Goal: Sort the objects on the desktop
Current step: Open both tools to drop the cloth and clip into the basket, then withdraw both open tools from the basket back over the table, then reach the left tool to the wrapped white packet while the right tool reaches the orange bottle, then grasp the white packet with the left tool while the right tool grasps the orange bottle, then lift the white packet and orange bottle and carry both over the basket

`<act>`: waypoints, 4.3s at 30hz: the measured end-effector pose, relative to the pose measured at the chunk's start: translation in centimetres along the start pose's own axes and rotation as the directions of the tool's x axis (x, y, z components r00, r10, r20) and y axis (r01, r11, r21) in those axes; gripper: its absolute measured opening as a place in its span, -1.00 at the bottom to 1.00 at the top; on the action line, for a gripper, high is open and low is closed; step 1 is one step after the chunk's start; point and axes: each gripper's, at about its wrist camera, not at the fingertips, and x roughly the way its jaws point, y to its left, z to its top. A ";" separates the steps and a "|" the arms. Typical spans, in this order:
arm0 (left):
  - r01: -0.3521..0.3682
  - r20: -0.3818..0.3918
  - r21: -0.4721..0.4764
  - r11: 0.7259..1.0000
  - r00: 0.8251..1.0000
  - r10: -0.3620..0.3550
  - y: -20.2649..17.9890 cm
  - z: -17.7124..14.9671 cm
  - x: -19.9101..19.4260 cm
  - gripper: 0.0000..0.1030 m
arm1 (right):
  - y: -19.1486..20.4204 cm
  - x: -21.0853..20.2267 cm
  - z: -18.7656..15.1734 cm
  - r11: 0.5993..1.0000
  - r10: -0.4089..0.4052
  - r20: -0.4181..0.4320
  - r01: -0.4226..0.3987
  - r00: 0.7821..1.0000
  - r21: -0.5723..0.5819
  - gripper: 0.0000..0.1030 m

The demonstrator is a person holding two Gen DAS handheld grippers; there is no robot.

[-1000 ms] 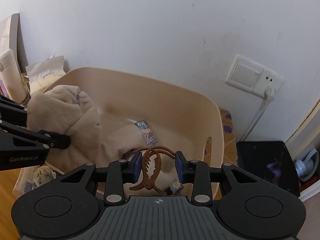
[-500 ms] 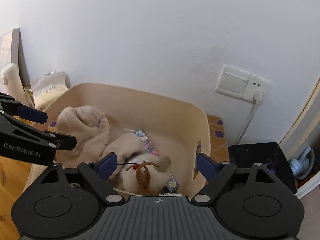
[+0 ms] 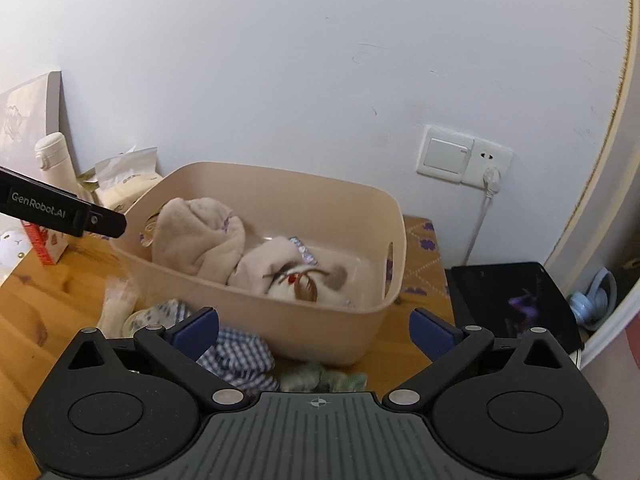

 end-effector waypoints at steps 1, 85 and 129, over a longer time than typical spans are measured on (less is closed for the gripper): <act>-0.005 0.001 -0.004 1.000 1.000 0.005 0.2 -0.3 -0.4 0.49 | 0.0 -0.4 -0.3 1.000 0.003 0.001 -0.003 1.000 0.003 1.00; -0.030 -0.341 -0.025 0.999 0.940 0.020 4.0 -8.9 12.4 0.40 | 6.6 10.1 -8.3 0.966 -0.036 -0.270 0.102 0.962 0.236 0.89; -0.022 -0.166 -0.010 1.000 0.986 0.020 3.2 -12.3 -0.3 -0.52 | 6.2 -1.2 -9.5 0.986 0.033 -0.093 -0.018 0.995 0.163 0.60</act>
